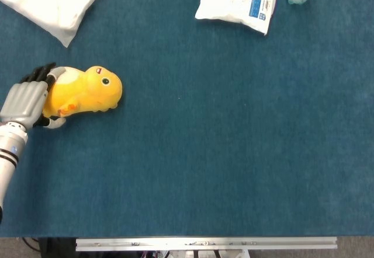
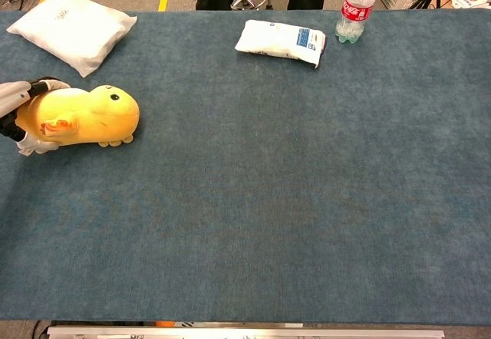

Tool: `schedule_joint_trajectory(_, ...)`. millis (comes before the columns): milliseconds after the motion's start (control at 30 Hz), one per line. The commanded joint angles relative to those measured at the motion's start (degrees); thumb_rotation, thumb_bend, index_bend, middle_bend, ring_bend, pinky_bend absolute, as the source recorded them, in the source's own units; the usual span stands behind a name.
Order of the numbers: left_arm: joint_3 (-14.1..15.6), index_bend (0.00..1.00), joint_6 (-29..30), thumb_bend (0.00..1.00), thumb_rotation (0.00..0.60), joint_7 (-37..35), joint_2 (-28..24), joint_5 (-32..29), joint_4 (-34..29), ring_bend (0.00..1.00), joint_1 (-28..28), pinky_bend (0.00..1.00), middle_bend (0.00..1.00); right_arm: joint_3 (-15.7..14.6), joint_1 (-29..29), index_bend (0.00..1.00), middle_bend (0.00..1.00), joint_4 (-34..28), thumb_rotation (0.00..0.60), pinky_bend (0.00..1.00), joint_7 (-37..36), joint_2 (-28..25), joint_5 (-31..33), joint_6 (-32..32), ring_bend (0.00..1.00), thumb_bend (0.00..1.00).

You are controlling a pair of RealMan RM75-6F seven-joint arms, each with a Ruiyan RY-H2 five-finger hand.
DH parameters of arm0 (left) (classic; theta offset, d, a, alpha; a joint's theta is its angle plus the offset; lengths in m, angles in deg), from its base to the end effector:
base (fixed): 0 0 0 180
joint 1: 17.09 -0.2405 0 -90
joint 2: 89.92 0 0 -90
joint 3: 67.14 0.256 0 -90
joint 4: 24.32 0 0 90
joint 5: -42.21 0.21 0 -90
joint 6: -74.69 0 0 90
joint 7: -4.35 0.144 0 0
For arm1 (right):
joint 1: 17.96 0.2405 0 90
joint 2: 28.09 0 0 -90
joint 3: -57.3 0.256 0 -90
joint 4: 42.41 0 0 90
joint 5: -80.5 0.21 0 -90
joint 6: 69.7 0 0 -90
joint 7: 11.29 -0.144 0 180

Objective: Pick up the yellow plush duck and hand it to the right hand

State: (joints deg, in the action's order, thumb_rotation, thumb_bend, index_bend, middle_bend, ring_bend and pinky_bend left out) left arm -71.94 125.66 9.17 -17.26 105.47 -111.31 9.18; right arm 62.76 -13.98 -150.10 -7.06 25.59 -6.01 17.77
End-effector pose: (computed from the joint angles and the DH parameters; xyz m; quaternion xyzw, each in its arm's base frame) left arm -0.2976 0.2857 0.0614 -0.6582 -0.5221 -0.2649 0.4734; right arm -0.2631 -0.1815 0.2017 0.5823 -0.3657 0.4188 0.5931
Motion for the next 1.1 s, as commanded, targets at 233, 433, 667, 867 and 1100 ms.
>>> schedule_joint_trajectory(233,-0.8,0.36,0.4,0.19,0.6,-15.5,5.5,8.9,9.3,0.2,0.3,0.44,0.24,0.0,0.0,0.4,0.45,-0.6,0.6,0.42,0.9,0.0,0.3,-0.2,0.35,0.18)
schedule_joint_trajectory(433,-2.2,0.54,1.8,0.21,0.6,-23.3,7.0,10.5,12.0,0.38,0.2,0.6,0.43,0.3,0.4,0.4,0.45,-0.9,0.6,0.42,1.4,-0.1,0.1,-0.4,0.35,0.18)
schedule_joint_trajectory(667,-2.4,0.56,2.4,0.21,0.6,-30.2,3.2,13.6,7.8,0.41,0.4,0.64,0.49,0.4,1.6,0.4,0.45,-1.1,0.6,0.42,1.1,0.7,-0.8,-1.7,0.35,0.18)
schedule_joint_trajectory(867,-3.6,0.56,2.4,0.21,0.6,-38.1,-2.0,14.8,-0.3,0.41,0.4,0.64,0.49,0.5,3.8,0.4,0.45,-2.5,0.6,0.42,1.1,1.7,-3.0,-4.0,0.35,0.18)
schedule_joint_trajectory(1100,-4.6,0.55,-0.1,0.21,0.6,-41.9,-7.9,14.9,-10.8,0.41,2.0,0.64,0.49,1.8,8.7,0.4,0.41,-4.5,0.6,0.42,0.7,4.4,-4.9,-8.7,0.31,0.18)
